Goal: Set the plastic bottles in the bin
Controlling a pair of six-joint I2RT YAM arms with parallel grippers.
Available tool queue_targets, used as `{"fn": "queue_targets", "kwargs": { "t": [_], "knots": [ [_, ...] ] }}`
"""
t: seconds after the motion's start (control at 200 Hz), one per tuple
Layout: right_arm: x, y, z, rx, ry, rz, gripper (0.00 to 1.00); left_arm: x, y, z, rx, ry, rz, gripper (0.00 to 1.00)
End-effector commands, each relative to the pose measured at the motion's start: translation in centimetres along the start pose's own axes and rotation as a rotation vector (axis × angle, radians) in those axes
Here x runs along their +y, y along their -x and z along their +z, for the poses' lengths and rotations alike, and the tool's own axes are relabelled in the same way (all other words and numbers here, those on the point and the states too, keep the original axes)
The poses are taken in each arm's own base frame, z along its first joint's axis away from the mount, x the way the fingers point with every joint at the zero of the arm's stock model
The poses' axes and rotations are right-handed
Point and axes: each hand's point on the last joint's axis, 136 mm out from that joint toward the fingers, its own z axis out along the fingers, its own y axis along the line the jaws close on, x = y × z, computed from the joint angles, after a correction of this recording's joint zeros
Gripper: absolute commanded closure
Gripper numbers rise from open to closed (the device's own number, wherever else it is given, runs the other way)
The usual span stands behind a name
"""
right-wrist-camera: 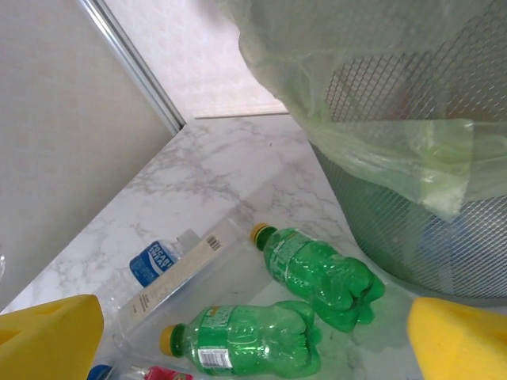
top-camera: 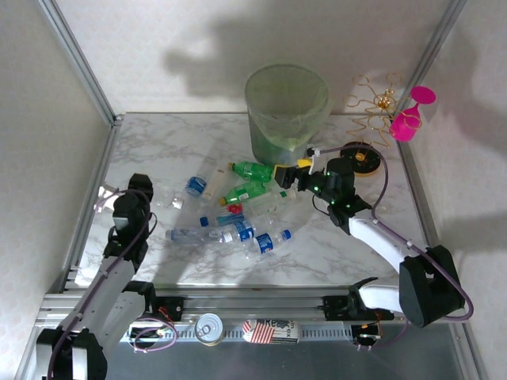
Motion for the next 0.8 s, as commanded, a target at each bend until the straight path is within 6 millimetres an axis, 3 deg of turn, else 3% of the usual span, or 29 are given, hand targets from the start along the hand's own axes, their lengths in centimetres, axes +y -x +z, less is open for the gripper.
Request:
{"fn": "queue_targets", "kwargs": {
  "t": [0.0,0.33,0.546,0.671,0.796],
  "knots": [
    [0.8,-0.4,0.5,0.002,0.068,0.038,0.01,-8.2,-0.6,-0.6,0.063,-0.256,0.046,0.65],
    [0.8,-1.3,0.8,0.029,0.085,0.091,0.01,-23.5,-6.6,-0.7,0.132,-0.546,0.295,0.65],
    [0.2,-1.5,-0.3,0.014,0.038,0.102,0.01,-33.4,-11.0,-0.4,0.174,-0.756,0.336,0.66],
    [0.0,-1.5,-0.8,0.007,0.015,0.104,0.01,-38.0,-12.1,0.1,0.146,-0.83,0.34,0.66],
    [0.0,-1.7,-1.2,0.007,0.011,0.112,0.01,-41.2,-13.5,2.3,0.115,-0.861,0.346,0.66]
  ]
}}
